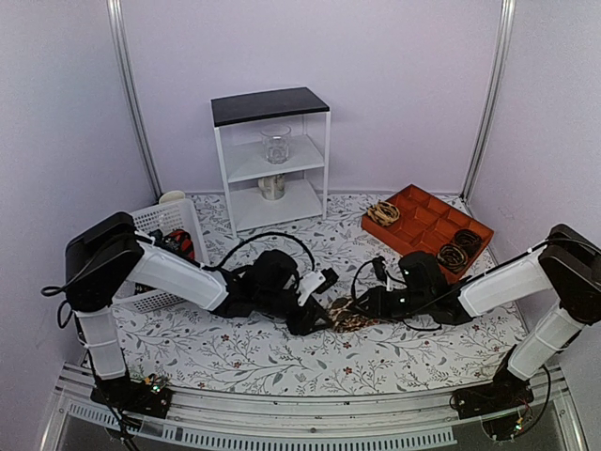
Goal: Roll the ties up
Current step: Roll the tie at the center of the board.
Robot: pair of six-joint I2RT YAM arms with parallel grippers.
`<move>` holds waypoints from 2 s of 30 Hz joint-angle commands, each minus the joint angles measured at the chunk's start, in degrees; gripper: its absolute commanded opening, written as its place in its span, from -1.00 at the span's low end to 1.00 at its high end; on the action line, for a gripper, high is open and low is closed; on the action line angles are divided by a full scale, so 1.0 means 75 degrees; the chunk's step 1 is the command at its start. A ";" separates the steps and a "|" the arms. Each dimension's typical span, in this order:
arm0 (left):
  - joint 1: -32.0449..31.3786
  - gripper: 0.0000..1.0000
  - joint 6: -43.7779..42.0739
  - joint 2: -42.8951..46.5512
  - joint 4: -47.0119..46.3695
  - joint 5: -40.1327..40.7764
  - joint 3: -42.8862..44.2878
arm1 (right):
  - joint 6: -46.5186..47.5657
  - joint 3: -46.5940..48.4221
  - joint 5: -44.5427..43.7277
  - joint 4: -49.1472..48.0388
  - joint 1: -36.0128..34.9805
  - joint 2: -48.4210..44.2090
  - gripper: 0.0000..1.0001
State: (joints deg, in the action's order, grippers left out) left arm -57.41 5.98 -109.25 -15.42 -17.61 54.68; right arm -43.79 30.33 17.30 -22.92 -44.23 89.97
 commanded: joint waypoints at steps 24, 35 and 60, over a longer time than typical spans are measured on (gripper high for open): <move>0.0019 -0.68 0.0752 0.1880 -0.1398 0.1730 -0.2997 | -0.1400 0.0269 -0.0423 -0.1163 -0.0961 0.1192 -0.38; -0.0126 -0.99 0.0759 0.0904 -0.1524 0.1339 -0.2043 | -0.1101 0.0032 -0.0557 -0.0929 -0.0945 0.0952 -0.48; -0.0236 -1.00 0.0685 0.0504 -0.1332 0.1039 -0.1303 | -0.0444 0.0707 -0.0614 0.0689 -0.0800 -0.0251 0.04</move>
State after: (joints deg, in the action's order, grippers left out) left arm -58.26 11.38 -104.51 -25.30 -9.34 43.59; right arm -48.38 32.60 11.94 -20.10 -49.91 87.70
